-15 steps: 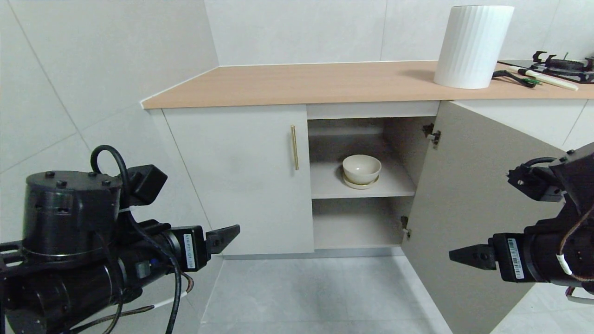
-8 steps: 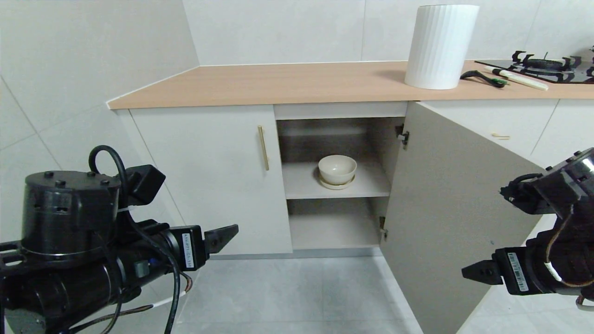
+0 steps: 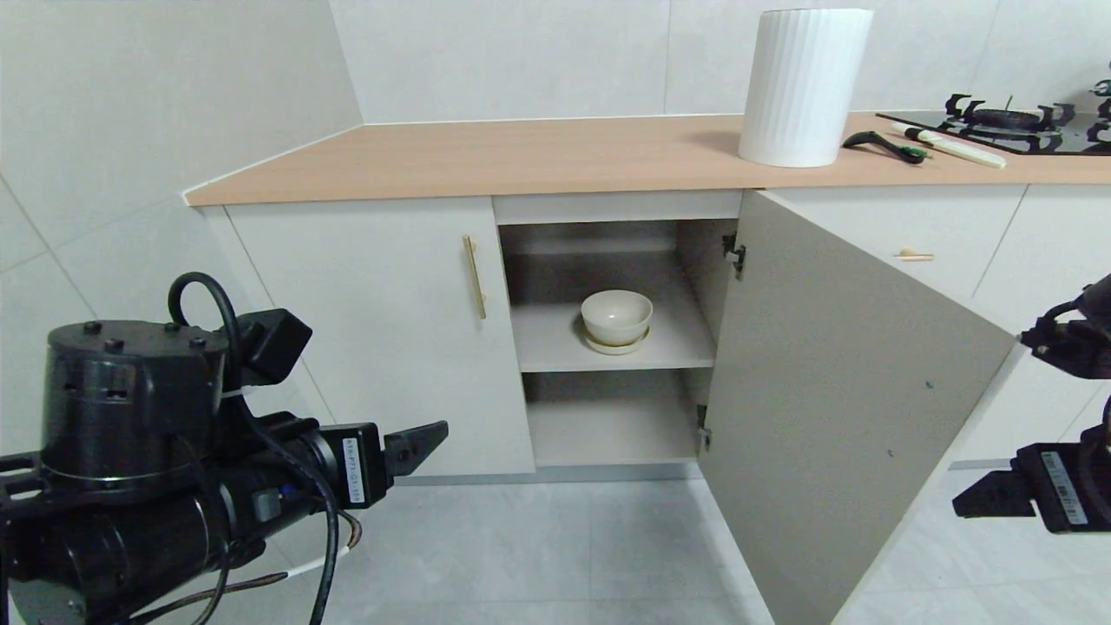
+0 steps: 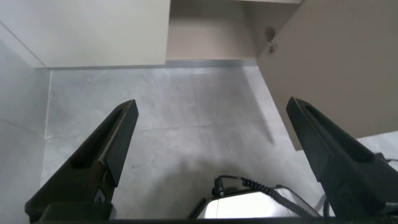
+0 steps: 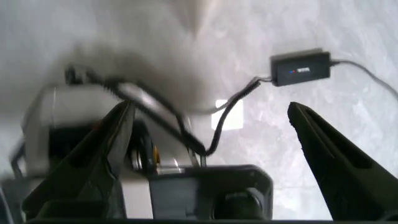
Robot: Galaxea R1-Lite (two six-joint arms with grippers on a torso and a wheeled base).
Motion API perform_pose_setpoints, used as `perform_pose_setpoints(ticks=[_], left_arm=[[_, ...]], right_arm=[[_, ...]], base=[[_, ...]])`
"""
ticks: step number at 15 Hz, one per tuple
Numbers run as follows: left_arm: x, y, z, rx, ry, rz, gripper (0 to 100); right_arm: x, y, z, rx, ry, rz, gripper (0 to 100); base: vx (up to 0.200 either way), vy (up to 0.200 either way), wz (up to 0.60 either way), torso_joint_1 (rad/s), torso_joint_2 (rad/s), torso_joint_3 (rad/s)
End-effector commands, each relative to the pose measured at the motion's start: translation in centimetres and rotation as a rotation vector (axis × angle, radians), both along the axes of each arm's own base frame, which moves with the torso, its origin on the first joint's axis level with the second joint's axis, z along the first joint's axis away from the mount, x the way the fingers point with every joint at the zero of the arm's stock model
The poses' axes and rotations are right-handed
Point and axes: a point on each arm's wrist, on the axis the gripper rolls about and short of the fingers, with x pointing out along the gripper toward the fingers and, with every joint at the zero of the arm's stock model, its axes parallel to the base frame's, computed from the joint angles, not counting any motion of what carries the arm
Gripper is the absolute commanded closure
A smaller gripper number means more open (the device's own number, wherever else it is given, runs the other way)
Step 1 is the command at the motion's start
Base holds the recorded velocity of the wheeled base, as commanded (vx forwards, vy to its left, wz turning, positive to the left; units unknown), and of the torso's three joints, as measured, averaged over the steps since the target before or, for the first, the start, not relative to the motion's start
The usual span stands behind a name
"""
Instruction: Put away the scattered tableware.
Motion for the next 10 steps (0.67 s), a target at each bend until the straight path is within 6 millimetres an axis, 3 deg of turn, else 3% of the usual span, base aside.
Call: perform_pose_setpoints(ticks=[1,4,6,10], left_arm=[[0.0,0.0,0.0,0.000,0.001,0.002,0],[0.0,0.0,-0.1,0.000,0.002,0.002,0],[0.0,0.0,-0.1,0.000,0.002,0.002,0],[0.0,0.0,-0.1,0.000,0.002,0.002,0]], right_arm=[[0.2,-2.8,1.7,-0.003,-0.069,-0.112,0],[-0.2,-4.9,2.8,-0.026,-0.130,-0.173,0],[0.6,-6.3,2.6,-0.055,-0.139,-0.236,0],[4.3,-7.9,0.7,-0.061,-0.123,-0.314,0]], base=[[0.000,0.000,0.00,0.000,0.00,0.000],[0.000,0.000,0.00,0.000,0.00,0.000],[0.000,0.000,0.00,0.000,0.00,0.000],[0.000,0.000,0.00,0.000,0.00,0.000]])
